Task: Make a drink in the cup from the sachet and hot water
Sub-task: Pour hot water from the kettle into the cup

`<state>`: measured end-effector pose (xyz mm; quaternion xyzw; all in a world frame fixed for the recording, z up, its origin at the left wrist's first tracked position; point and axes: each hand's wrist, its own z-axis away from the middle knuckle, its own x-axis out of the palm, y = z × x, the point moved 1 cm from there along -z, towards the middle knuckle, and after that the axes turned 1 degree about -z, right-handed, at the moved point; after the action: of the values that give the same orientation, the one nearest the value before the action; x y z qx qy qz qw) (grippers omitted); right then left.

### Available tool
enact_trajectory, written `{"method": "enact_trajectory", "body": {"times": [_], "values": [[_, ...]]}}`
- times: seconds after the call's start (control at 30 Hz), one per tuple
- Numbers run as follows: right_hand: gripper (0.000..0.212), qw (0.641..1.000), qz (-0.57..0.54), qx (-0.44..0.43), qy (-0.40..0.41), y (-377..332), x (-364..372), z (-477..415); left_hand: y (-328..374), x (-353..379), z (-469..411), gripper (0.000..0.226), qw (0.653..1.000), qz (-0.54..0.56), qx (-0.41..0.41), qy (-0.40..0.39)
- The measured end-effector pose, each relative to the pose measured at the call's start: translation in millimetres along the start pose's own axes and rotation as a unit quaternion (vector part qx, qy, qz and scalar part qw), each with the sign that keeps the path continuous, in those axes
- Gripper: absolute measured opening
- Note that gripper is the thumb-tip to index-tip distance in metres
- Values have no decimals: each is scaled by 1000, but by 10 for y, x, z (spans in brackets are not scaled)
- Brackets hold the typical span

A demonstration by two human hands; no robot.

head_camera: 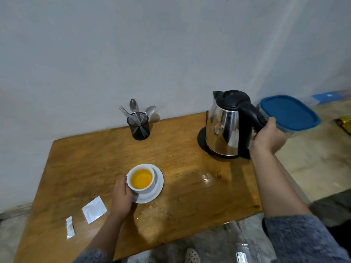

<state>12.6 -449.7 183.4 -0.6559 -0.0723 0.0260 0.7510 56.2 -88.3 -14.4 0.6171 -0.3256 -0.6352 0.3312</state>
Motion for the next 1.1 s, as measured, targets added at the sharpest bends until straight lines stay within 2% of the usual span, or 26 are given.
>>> {"method": "enact_trajectory", "body": {"times": [0.17, 0.57, 0.83, 1.1], "values": [[33, 998, -24, 43, 37, 229, -1, -223, 29, 56, 37, 19, 999, -22, -7, 22], [32, 994, -53, 95, -4, 502, 230, -401, 125, 116, 97, 19, 997, -32, -40, 57], [37, 997, -13, 70, -21, 619, 408, -452, 150, 121, 108, 18, 997, -24, -36, 59], [32, 996, -5, 74, -53, 653, 387, -577, 93, 134, 86, 15, 997, -26, -34, 60]]}}
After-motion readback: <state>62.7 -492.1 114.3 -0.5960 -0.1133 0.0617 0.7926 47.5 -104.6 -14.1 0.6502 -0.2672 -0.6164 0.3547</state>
